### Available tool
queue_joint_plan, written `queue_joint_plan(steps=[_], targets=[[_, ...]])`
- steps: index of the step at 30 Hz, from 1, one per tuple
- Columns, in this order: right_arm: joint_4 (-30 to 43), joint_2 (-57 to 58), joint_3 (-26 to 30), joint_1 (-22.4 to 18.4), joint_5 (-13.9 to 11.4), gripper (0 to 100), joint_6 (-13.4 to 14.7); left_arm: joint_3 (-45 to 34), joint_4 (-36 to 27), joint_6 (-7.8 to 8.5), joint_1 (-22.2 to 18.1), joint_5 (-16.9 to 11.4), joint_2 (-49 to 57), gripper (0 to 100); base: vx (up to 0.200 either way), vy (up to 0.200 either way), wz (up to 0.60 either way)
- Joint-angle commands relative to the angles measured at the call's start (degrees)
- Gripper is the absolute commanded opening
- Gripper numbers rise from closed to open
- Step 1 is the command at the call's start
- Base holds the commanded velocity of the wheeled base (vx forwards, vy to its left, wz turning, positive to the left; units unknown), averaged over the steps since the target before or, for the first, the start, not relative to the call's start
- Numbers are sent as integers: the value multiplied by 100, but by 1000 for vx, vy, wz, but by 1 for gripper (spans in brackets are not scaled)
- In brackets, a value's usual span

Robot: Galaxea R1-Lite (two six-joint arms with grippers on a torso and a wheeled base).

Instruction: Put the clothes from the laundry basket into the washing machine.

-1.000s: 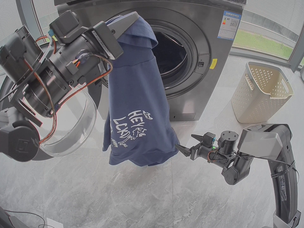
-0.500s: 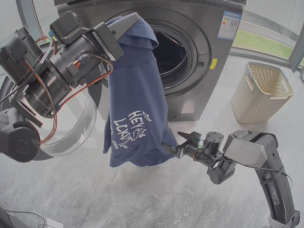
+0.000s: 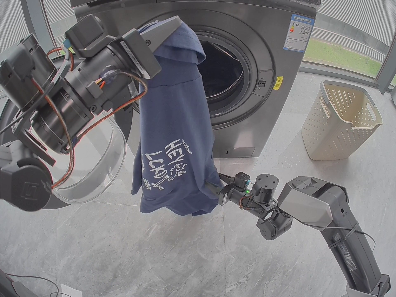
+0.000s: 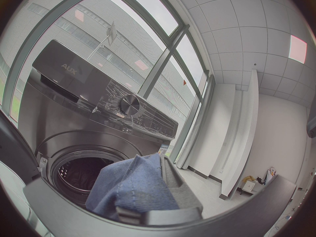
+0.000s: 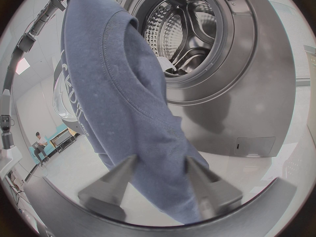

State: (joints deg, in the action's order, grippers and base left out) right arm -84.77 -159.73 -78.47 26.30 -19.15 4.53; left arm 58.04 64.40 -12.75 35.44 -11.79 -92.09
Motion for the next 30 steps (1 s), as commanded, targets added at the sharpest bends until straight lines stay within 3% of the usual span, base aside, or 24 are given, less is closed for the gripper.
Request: queue_joint_plan(steps=[1, 8, 13, 15, 18, 27, 30], targets=[[-22, -137, -107, 16, 17, 0, 4, -3, 2, -8, -2, 1, 7, 0, 0, 0, 0], [-197, 294, 253, -309, 34, 0, -5, -3, -7, -8, -55, 10, 15, 0, 0, 0, 0], [-373, 1498, 1607, -828, 34, 0, -58, -100, -59, -8, -160, 177, 77, 0, 0, 0, 0], [-373, 2192, 2442, -1074, 17, 0, -58, -214, -121, -8, -327, 212, 174, 0, 0, 0, 0], [-382, 2807, 2978, -1338, 8, 0, -67, -372, -121, -8, -476, 221, 323, 0, 0, 0, 0], [-364, 4512, 3707, -1882, 43, 0, 39, -1489, -42, -34, -986, 168, 1158, 0, 0, 0, 0], [-356, 4758, 3699, -1891, 395, 0, 100, -1805, -15, -70, -1030, 159, 1378, 0, 0, 0, 0]])
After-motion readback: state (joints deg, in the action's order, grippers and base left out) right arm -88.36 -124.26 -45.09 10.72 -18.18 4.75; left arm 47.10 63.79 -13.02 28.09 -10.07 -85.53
